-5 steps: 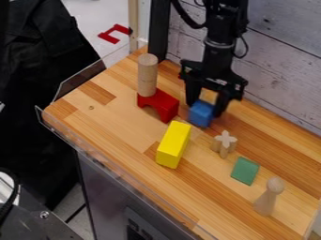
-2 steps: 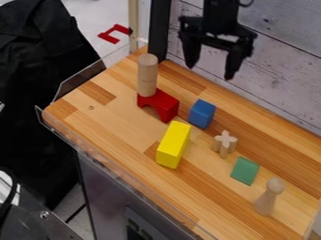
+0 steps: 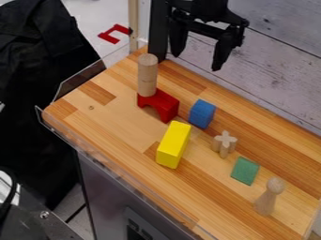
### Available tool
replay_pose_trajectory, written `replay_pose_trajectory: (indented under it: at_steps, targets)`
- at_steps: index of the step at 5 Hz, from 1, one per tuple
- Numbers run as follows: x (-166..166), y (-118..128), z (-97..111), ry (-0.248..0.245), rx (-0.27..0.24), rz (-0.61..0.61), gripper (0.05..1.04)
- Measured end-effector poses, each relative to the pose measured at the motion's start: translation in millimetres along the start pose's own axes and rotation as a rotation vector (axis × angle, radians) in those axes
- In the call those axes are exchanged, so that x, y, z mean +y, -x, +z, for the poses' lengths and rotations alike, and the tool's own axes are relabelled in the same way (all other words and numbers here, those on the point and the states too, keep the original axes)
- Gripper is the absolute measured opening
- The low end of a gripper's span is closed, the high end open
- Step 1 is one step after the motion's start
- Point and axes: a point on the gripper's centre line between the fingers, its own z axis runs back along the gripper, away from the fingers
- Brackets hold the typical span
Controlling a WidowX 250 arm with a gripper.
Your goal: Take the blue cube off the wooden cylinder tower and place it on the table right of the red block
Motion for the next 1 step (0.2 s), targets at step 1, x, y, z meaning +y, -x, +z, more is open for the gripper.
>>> replay_pose_trajectory:
  at_steps: [1]
  targets:
    - [5.1, 4.1, -0.3, 0.004, 0.03, 0.026, 0.999]
